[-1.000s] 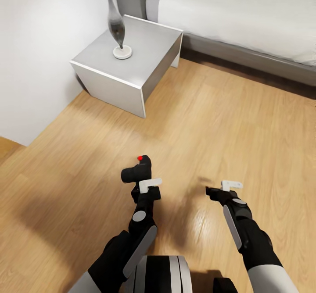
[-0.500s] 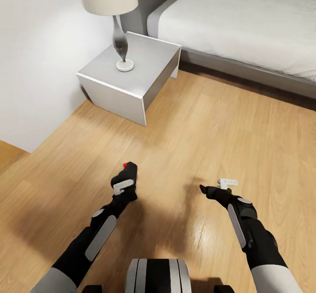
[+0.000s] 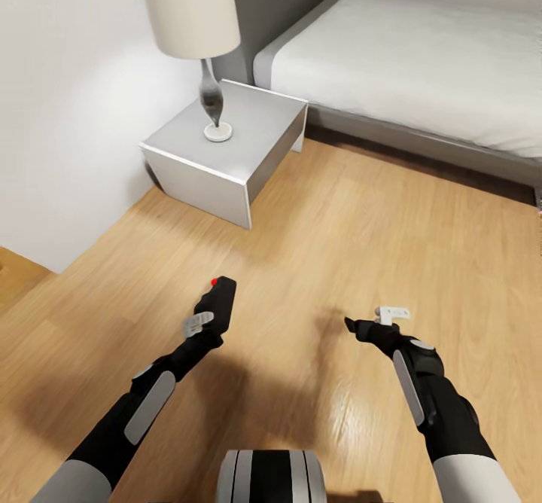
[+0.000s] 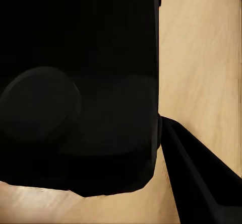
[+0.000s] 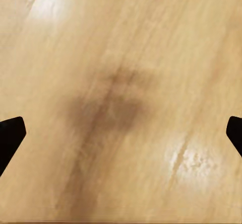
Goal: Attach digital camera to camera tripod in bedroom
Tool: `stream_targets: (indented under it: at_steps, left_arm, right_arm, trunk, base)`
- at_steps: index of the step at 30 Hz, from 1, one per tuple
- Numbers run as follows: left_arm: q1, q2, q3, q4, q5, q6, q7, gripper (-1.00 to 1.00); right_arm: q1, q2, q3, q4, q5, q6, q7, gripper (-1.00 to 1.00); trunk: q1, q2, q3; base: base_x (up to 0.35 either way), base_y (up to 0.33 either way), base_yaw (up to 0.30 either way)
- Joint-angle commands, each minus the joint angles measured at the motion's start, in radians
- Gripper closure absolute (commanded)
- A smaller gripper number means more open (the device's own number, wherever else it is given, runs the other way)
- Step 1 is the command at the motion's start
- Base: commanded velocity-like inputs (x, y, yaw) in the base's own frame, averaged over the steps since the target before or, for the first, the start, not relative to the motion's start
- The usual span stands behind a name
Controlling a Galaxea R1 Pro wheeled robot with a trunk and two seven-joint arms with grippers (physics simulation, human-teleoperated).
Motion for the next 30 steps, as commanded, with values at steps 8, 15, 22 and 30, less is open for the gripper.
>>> stream_targets:
  at_steps: [8, 15, 22, 30]
  left_arm:
    - [0.0, -0.003, -0.004, -0.029, 0.007, 0.011, -0.013, 1.0]
    - [0.0, -0.007, -0.007, -0.05, 0.007, 0.02, -0.013, 1.0]
    - [0.0, -0.007, -0.007, -0.053, 0.011, 0.023, -0.013, 1.0]
    - [0.0, -0.009, -0.009, -0.057, 0.005, 0.024, -0.013, 1.0]
  right_arm:
    - [0.0, -0.051, -0.012, -0.004, -0.005, 0.041, 0.154, -1.0]
    - [0.0, -0.082, -0.014, -0.003, -0.005, 0.045, 0.233, -1.0]
    - [0.0, -0.088, -0.016, -0.003, -0.003, 0.046, 0.249, -1.0]
    - [0.0, -0.089, -0.016, -0.002, -0.001, 0.049, 0.252, -1.0]
  trunk:
    - [-0.004, 0.002, 0.03]
    - [-0.007, 0.003, 0.058]
    - [-0.01, 0.005, 0.085]
    - [-0.014, 0.007, 0.116]
  base:
    - [0.0, 0.0, 0.0]
    - [0.0, 0.0, 0.0]
    - [0.0, 0.0, 0.0]
    - [0.0, 0.0, 0.0]
